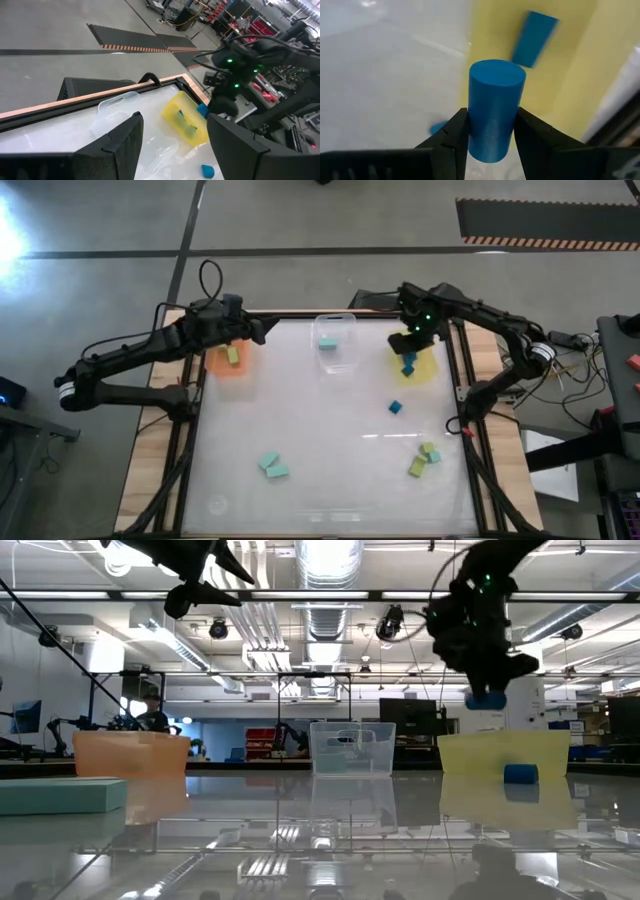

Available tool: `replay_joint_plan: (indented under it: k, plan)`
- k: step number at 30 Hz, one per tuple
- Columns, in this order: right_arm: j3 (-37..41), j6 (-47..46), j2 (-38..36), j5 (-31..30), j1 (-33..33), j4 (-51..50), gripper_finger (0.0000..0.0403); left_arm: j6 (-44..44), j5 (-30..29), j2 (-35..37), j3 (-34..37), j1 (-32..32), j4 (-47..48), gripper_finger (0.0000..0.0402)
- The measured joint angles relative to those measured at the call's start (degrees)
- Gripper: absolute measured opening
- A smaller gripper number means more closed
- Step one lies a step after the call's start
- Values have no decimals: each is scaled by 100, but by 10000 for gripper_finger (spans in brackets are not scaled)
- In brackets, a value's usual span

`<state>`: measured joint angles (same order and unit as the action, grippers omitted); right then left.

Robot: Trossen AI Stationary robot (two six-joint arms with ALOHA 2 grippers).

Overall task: Sort & place blocks by color
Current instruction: Put the blue block into the yellow bin

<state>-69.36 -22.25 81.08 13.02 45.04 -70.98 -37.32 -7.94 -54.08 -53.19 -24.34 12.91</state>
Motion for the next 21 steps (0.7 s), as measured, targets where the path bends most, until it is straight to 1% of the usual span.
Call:
replay_joint_plan:
  k: [5,9,15,21]
  plan:
    - [531,173,6,32,371,647,115,-2,0,0,0,0,0,203]
    - [869,130,48,45,413,1205,115,-2,0,0,-2,0,0,203]
    - [1132,35,118,46,413,1607,116,-2,0,0,-2,0,0,203]
    - [1164,-69,122,44,413,1874,160,-2,0,0,-2,0,1,203]
